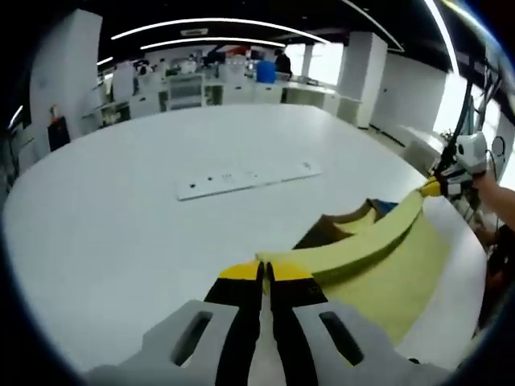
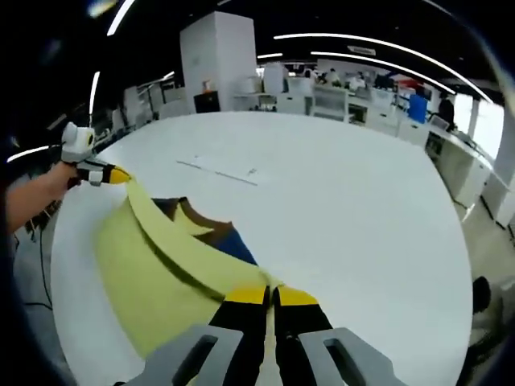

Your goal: Fold the garment on the visible template until the final outline fits inside the template.

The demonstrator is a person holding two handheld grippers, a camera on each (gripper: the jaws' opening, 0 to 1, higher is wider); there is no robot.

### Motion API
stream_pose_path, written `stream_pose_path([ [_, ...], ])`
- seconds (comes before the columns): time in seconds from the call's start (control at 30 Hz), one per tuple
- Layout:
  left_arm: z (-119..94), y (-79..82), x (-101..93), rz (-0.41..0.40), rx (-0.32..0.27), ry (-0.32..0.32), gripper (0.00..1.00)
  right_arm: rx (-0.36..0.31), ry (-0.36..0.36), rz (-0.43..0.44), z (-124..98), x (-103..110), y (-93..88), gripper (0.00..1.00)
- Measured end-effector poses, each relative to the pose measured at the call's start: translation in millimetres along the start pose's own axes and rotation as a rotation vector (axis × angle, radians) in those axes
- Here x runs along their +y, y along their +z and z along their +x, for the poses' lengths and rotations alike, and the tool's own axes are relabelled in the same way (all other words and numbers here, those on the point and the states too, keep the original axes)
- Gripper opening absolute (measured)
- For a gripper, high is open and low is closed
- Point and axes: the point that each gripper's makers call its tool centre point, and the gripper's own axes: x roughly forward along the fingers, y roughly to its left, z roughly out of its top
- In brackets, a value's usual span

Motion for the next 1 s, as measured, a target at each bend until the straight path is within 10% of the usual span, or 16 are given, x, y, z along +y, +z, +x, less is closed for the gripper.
stream_pose_path([
  [0.33, 13.9, -46.8, -4.1, -0.004, 0.158, -0.02, 0.0, 0.11, 0.001, -0.059, 15.1, 3.0, -31.6, 0.0],
  [1.0, -10.0, -21.9, -6.9, 0.24, 0.001, -0.082, 0.09, -0.063, 0.063, -0.378, 7.1, 20.2, 0.4, 0.16],
])
